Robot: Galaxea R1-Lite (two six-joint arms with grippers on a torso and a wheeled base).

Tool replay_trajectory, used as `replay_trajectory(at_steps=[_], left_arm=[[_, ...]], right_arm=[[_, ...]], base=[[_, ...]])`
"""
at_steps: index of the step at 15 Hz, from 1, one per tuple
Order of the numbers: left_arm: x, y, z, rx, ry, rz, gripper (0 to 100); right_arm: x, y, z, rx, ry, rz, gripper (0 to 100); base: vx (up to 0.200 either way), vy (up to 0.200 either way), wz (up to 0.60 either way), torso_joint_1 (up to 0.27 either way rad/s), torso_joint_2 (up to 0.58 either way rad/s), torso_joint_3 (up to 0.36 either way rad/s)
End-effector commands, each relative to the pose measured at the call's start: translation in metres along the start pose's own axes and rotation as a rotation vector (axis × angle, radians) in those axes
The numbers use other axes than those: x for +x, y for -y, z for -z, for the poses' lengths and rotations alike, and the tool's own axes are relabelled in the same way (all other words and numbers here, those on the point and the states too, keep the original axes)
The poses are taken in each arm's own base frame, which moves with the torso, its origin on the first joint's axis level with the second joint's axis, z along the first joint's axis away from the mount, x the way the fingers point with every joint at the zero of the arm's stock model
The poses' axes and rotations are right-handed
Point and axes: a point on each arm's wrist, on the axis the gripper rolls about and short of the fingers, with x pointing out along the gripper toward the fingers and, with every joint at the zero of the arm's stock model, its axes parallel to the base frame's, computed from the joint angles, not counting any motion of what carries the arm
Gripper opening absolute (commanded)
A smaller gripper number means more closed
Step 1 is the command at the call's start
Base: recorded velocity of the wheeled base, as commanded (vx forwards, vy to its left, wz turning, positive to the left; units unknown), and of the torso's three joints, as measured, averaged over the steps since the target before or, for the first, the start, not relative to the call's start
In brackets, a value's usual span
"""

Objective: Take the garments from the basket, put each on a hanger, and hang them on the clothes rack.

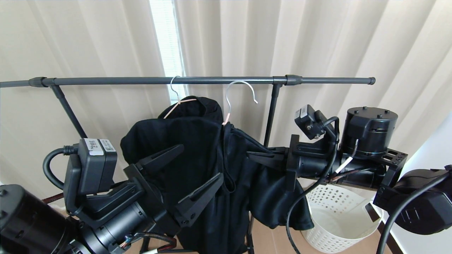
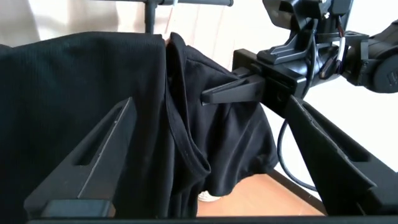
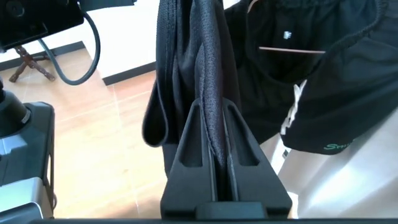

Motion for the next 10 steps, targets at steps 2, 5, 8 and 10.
replay_trajectory(at_steps=[2,5,8,10], left_arm=[[-0.008,-0.022,-0.014,0.062,0.053,-0.102,100],[-0.019,-0.054,-0.024,0.107,0.064,-0.152,100],[-0.040,-0.099,-0.024,0.077,-0.011,-0.137,100],[-0.052,-0.119,-0.027,0.017,-0.028,-0.106,100]], right_arm=[[-0.015,0.020,-0.001,-0.025,0.012,0.038,0],[-0.028,0.037,0.002,-0.090,0.009,0.059,0],[-0.041,0.047,0.006,-0.148,0.007,0.041,0],[-0.048,0.050,0.010,-0.177,0.006,0.015,0]], base=[[0.000,0.000,0.00,0.000,0.00,0.000],[0.000,0.000,0.00,0.000,0.00,0.000],[0.000,0.000,0.00,0.000,0.00,0.000],[0.000,0.000,0.00,0.000,0.00,0.000]])
